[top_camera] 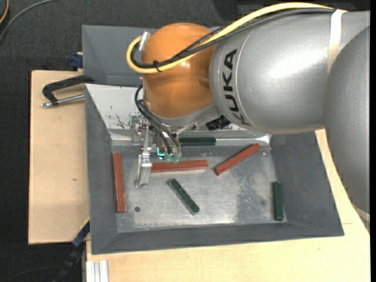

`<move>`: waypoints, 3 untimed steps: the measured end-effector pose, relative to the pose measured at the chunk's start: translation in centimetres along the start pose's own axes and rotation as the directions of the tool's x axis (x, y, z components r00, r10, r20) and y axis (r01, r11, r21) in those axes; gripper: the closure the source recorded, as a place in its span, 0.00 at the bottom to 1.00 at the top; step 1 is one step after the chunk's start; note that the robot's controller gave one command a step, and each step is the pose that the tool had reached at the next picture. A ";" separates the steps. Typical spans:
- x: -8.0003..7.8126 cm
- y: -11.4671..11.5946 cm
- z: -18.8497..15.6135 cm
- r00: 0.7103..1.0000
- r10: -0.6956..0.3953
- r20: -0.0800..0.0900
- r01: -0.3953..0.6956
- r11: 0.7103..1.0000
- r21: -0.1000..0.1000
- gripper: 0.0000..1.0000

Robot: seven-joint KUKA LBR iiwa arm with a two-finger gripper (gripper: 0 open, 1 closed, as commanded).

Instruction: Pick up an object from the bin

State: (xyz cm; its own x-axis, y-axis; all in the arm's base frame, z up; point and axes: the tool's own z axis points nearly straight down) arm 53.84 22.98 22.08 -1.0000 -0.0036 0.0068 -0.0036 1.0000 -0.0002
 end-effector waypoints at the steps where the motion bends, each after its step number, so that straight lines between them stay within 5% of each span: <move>1: -1.2 -2.8 15.4 0.994 -0.112 0.000 0.112 0.994 0.002 0.00; 2: -4.3 -14.8 7.6 0.985 -0.174 0.019 0.174 0.985 0.005 0.00; 3: -2.0 -16.6 14.7 0.906 -0.423 0.006 0.423 0.906 0.002 0.00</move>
Offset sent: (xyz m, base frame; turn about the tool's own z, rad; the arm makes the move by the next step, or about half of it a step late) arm 0.0119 -0.0275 -0.1502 -0.1117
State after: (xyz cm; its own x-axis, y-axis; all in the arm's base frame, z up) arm 55.78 6.40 7.39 -0.9048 -0.4259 0.0002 -0.4259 0.9048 0.0008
